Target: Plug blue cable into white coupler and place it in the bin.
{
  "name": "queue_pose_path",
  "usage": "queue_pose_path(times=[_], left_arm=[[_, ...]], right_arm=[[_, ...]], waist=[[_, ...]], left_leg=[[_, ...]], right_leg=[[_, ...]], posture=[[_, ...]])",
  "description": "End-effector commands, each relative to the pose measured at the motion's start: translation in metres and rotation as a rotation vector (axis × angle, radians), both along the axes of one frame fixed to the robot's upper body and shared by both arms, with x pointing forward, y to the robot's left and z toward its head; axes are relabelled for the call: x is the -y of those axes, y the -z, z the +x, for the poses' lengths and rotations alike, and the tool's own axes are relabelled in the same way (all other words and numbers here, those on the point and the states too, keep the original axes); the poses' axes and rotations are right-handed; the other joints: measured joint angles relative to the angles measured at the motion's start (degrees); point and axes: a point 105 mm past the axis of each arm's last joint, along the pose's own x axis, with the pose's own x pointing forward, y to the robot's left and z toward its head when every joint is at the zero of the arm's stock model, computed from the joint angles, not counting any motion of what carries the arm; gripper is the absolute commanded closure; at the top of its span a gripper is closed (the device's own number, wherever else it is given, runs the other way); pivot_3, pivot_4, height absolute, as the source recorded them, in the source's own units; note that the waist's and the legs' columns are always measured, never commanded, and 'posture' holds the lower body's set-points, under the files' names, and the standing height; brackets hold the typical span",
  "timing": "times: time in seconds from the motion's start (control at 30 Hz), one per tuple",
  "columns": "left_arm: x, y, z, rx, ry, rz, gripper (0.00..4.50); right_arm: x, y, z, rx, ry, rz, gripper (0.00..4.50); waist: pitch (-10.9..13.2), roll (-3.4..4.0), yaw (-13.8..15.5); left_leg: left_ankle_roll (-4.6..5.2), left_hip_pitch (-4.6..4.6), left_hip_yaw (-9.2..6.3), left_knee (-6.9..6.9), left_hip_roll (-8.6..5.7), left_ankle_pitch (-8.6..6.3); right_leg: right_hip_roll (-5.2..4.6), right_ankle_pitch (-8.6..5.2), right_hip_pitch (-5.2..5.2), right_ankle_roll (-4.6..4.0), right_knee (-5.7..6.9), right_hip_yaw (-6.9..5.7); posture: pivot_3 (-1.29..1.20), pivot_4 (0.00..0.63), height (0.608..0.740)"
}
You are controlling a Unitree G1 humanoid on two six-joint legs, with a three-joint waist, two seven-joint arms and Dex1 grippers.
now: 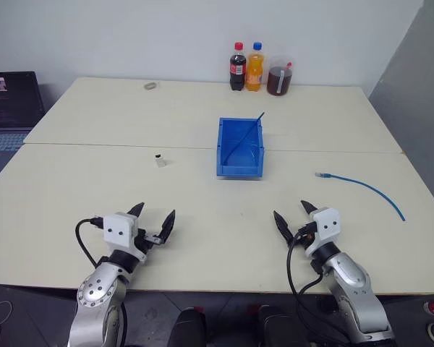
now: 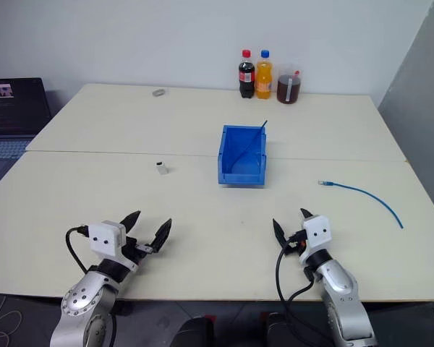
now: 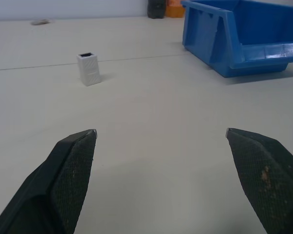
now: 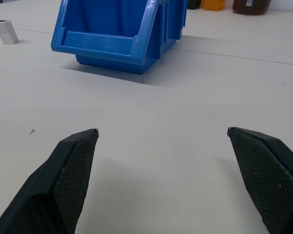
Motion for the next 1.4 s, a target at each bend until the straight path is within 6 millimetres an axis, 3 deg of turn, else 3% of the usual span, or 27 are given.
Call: queue_pose_path(times=[0.03, 0.17, 0.33, 0.67, 0.8, 1.1, 1.23, 1.4], left_arm=[[0.034, -0.028, -0.002, 0.034, 0.28, 0.001, 0.03], [0.063, -0.05, -0.001, 0.003, 0.538, 0.022, 0.03], [0.09, -0.057, -0.005, -0.079, 0.77, 0.097, 0.03], [0.133, -0.064, -0.007, -0.077, 0.963, 0.183, 0.03], [0.139, -0.064, -0.01, -0.079, 0.992, 0.196, 0.03], [0.143, -0.062, -0.012, -0.077, 1.014, 0.22, 0.03], [0.142, -0.061, -0.013, -0.078, 1.018, 0.231, 0.0], [0.143, -0.06, -0.013, -0.077, 1.024, 0.238, 0.0]], right_arm=[[0.015, -0.02, 0.004, 0.043, 0.031, 0.034, 0.0], [0.051, -0.042, 0.008, 0.085, 0.082, -0.002, 0.0], [0.097, -0.059, 0.017, 0.05, 0.112, -0.077, 0.0], [0.198, -0.058, 0.065, -0.325, 0.094, -0.272, 0.0], [0.225, -0.055, 0.076, -0.453, 0.152, -0.306, 0.0], [0.241, -0.028, 0.068, -0.693, 0.192, -0.271, 0.0], [0.237, -0.023, 0.062, -0.736, 0.154, -0.215, 1.06], [0.24, -0.021, 0.061, -0.719, 0.117, -0.353, 2.19]], waist=[[0.0, 0.0, 0.0], [0.0, 0.04, 0.2], [0.0, 0.06, 0.0], [0.2, 0.25, -0.5], [0.2, 0.3, -0.6], [0.2, 0.32, -0.5], [0.2, 0.32, -0.2], [0.2, 0.32, -0.1]], left_leg=[[0.0, 0.0, 0.0, 0.0, 0.0, 0.0], [0.0, -0.1, -0.01, 0.1, -0.03, 0.0], [0.01, -0.12, 0.01, 0.12, -0.06, 0.0], [0.04, -0.16, 0.06, 0.2, -0.03, -0.01], [0.05, -0.22, 0.08, 0.19, -0.05, 0.0], [0.05, -0.32, 0.15, 0.2, -0.16, -0.01], [0.05, -0.3, 0.1, 0.22, -0.16, -0.01], [0.05, -0.28, 0.1, 0.26, -0.15, -0.01]], right_leg=[[0.0, 0.0, 0.0, 0.0, 0.0, 0.0], [-0.01, 0.04, -0.01, 0.07, 0.01, -0.03], [0.0, 0.08, 0.01, 0.13, -0.08, 0.0], [0.11, 0.14, 0.02, 0.17, -0.21, 0.08], [0.09, 0.31, 0.0, -0.04, -0.32, 0.08], [-0.08, 0.31, 0.0, -0.1, -0.39, 0.1], [-0.08, 0.32, 0.05, -0.09, -0.38, 0.03], [-0.07, 0.32, 0.08, -0.08, -0.37, 0.03]], posture=[[0.0, 0.15, 0.74], [0.0, 0.15, 0.74], [0.0, 0.15, 0.74], [0.0, 0.15, 0.74], [0.0, 0.15, 0.74], [0.0, 0.15, 0.74], [0.0, 0.15, 0.74], [0.0, 0.15, 0.74]])
